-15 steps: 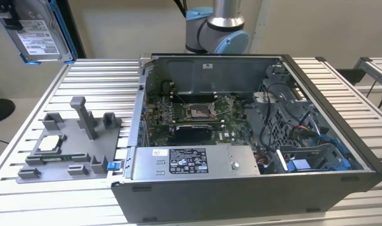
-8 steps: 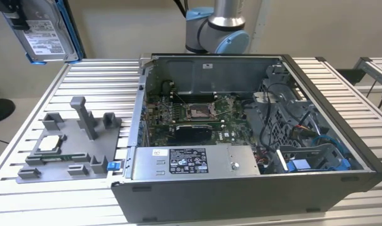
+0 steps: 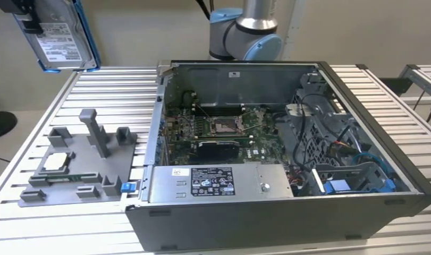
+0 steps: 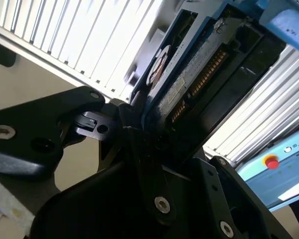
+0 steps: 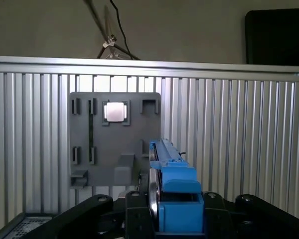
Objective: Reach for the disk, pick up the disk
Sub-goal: 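Pick up the disk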
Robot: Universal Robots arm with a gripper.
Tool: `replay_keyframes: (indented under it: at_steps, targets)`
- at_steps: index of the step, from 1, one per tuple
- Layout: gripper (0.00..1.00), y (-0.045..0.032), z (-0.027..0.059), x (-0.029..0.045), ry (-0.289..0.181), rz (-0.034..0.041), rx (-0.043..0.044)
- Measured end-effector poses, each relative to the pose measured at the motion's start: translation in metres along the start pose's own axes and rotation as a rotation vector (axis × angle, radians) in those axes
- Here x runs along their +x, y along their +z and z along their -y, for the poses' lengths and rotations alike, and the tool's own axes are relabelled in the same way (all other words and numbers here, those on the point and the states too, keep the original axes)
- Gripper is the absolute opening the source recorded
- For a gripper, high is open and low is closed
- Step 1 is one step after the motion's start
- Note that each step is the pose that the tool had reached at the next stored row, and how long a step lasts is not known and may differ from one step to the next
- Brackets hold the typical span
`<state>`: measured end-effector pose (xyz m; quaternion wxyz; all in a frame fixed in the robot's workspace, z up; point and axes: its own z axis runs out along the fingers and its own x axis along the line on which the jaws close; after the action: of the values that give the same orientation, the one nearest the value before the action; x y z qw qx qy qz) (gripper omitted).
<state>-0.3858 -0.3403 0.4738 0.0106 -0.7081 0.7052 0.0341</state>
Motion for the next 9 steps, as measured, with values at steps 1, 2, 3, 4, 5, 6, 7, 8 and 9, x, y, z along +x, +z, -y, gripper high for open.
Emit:
replay_keyframes:
  at_steps: [1, 2, 3, 4, 5, 6, 7, 8, 9]
  targets:
    - [0.00, 0.0000, 0.0024, 0.0000, 0.000, 0.0000, 0.0001]
    - [0.00, -0.0002, 0.0049, 0.0000, 0.000, 0.0000, 0.0000]
    - [0.00, -0.0003, 0.0073, 0.0000, 0.000, 0.0000, -0.0001]
    - [0.00, -0.0003, 0.0097, 0.0000, 0.000, 0.0000, -0.0001]
    - [0.00, -0.0004, 0.0118, 0.0001, 0.000, 0.0000, 0.0000]
    - [0.00, -0.0005, 0.0141, 0.0000, 0.000, 0.0000, 0.0000]
    - [0.00, -0.0005, 0.0164, 0.0001, 0.000, 0.0000, 0.0000]
    - [0.00, -0.0006, 0.0187, 0.0001, 0.000, 0.0000, 0.0000]
    - [0.00, -0.0007, 0.0211, 0.0001, 0.000, 0.0000, 0.0000]
